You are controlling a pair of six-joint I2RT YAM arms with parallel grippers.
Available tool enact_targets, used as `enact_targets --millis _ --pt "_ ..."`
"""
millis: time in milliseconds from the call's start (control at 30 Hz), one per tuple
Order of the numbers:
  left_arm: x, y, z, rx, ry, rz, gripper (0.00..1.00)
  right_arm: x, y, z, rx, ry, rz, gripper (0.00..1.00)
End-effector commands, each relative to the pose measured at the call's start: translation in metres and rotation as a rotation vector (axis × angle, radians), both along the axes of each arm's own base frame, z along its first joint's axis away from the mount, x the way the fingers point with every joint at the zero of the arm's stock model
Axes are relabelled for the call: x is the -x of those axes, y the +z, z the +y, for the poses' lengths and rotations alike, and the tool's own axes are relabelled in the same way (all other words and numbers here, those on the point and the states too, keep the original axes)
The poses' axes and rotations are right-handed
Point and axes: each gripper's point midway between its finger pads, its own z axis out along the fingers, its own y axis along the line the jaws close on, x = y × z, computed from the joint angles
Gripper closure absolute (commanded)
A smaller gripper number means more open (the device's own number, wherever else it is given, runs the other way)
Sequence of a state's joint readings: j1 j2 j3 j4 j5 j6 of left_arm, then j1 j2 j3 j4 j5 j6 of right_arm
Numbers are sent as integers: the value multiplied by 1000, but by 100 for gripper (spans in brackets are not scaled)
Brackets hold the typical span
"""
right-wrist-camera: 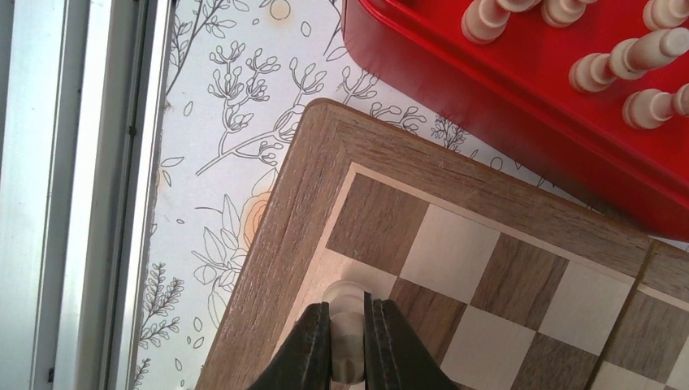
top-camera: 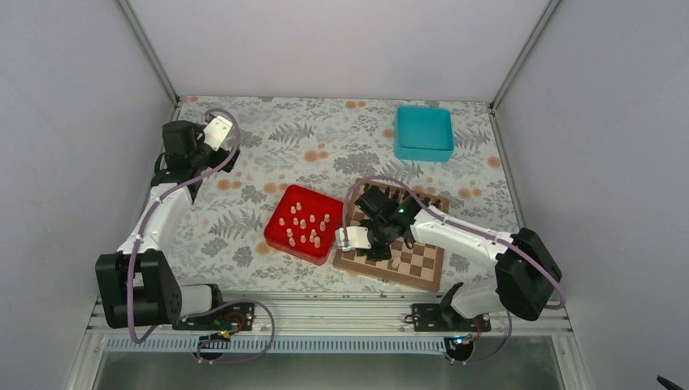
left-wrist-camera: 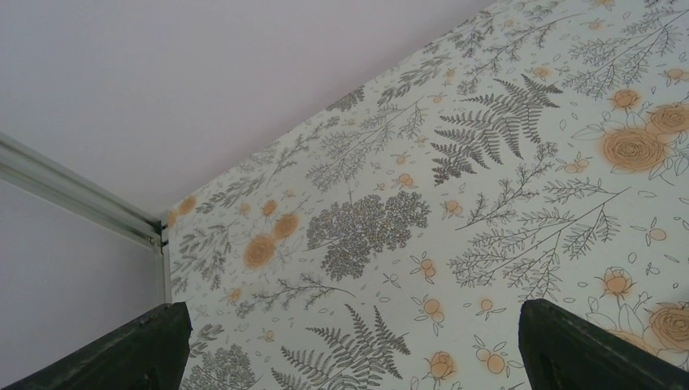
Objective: Set up the chess pieces on the board
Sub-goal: Place the chess piece on the chessboard.
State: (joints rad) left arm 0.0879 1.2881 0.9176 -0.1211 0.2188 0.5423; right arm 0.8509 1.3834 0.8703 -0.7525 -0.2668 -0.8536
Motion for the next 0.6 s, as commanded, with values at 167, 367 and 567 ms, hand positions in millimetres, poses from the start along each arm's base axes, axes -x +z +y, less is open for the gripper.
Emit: enact_targets --millis 167,367,567 --pt "3 9 -3 4 -25 -34 0 2 -9 1 33 -4 27 96" --pt "4 9 -3 6 -25 -35 0 -2 -12 0 40 -8 10 96" --pt "4 9 -5 8 -32 -34 0 0 -15 0 48 -9 27 95"
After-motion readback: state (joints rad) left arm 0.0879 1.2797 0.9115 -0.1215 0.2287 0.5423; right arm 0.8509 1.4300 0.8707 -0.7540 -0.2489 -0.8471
